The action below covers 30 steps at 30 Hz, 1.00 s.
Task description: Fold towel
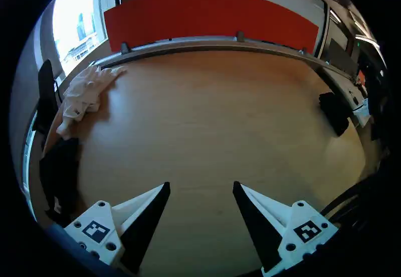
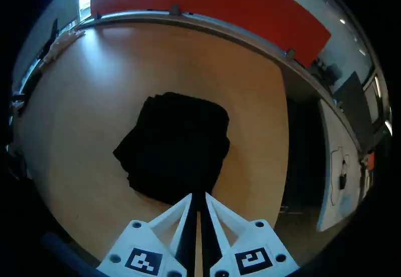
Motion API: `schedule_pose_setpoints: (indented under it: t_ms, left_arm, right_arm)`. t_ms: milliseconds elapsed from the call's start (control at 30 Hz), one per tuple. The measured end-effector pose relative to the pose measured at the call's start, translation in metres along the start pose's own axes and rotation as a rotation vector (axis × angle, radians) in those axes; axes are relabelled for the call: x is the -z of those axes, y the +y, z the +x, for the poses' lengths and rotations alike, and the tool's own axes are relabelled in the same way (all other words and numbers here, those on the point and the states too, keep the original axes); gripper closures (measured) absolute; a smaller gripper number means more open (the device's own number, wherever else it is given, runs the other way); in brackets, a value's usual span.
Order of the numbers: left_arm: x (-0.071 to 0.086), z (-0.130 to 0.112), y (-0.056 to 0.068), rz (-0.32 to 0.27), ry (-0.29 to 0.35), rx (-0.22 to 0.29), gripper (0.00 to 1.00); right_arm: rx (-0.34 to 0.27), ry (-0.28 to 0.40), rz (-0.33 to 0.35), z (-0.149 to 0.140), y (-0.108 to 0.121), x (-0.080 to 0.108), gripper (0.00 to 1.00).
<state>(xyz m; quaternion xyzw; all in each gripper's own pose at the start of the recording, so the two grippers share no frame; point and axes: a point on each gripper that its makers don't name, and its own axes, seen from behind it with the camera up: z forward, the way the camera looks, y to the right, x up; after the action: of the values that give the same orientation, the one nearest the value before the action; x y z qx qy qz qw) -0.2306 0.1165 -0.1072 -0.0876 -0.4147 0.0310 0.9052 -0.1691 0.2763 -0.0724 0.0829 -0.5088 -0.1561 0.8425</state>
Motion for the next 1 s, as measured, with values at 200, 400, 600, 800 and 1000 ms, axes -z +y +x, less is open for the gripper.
schedule_pose_setpoints:
  t_ms: [200,400,600,800,1000]
  left_arm:
    - [0.001,0.0,0.0,0.003,-0.002,-0.007,0.07]
    - [0.001,-0.002,-0.001,0.006,-0.004,-0.002,0.07]
    - [0.002,-0.005,-0.003,0.012,-0.007,-0.004,0.07]
    - [0.002,-0.006,-0.004,0.016,-0.011,-0.005,0.07]
    - [0.004,-0.009,-0.005,0.021,-0.013,-0.004,0.07]
  right_arm:
    - [-0.022,-0.013,0.001,-0.007,0.001,-0.004,0.96]
    - [-0.032,-0.036,0.0,-0.017,0.003,-0.009,0.96]
    - [-0.055,-0.064,0.002,-0.028,0.003,-0.017,0.96]
    - [-0.079,-0.091,0.008,-0.038,0.002,-0.026,0.96]
    - [-0.094,-0.11,0.007,-0.045,0.001,-0.034,0.96]
